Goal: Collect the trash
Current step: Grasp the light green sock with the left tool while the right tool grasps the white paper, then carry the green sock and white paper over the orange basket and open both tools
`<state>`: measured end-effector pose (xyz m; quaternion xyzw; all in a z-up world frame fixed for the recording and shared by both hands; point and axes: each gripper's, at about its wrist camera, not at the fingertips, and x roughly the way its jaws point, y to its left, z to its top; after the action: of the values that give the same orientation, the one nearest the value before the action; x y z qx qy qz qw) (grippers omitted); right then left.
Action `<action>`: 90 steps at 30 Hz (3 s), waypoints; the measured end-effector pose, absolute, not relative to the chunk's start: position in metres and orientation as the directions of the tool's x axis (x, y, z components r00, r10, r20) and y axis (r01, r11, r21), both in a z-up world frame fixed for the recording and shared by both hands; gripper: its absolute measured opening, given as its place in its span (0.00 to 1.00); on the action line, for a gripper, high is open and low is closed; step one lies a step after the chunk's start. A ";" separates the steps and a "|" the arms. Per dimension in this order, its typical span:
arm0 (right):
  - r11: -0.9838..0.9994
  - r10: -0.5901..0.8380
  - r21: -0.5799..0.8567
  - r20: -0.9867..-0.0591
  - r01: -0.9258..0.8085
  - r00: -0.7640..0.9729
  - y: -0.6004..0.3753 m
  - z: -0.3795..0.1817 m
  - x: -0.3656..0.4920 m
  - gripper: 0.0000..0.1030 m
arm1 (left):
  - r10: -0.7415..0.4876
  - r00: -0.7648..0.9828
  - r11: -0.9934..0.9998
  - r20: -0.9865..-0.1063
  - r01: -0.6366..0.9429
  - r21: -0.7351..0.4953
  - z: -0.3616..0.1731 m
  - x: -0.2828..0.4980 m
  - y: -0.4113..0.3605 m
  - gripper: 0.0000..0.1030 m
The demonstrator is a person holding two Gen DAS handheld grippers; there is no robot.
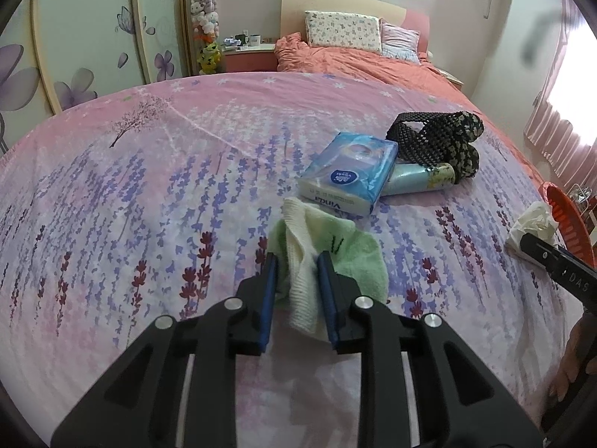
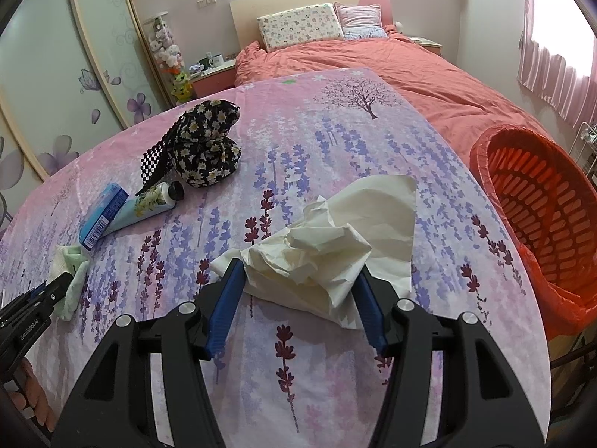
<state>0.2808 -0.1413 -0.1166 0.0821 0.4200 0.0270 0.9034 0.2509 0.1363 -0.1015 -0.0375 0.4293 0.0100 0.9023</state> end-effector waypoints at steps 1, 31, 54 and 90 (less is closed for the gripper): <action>0.985 0.119 0.173 -0.754 0.020 0.646 -0.141 -0.117 0.281 0.55 | -0.016 0.631 0.997 -0.775 -0.050 -0.061 -0.101 0.251 0.137 0.24; 0.988 0.117 0.153 -0.753 0.000 0.647 -0.158 -0.115 0.245 0.29 | -0.066 0.674 0.997 -0.736 0.019 -0.071 -0.076 0.221 0.117 0.10; 0.980 0.072 0.196 -0.533 0.040 0.843 -0.222 -0.015 0.191 0.23 | -0.180 0.767 0.983 -0.616 0.158 -0.091 0.006 0.203 0.033 0.09; 0.830 -0.049 0.448 -0.536 0.333 0.843 -0.426 -0.072 0.223 0.25 | -0.425 0.598 0.813 -0.680 0.582 0.004 -0.042 0.275 -0.277 0.14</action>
<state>0.2235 -0.4262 -0.0721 0.2728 0.2603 -0.1036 0.9204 0.2750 -0.2772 -0.0415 0.1132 0.3469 -0.2839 0.8867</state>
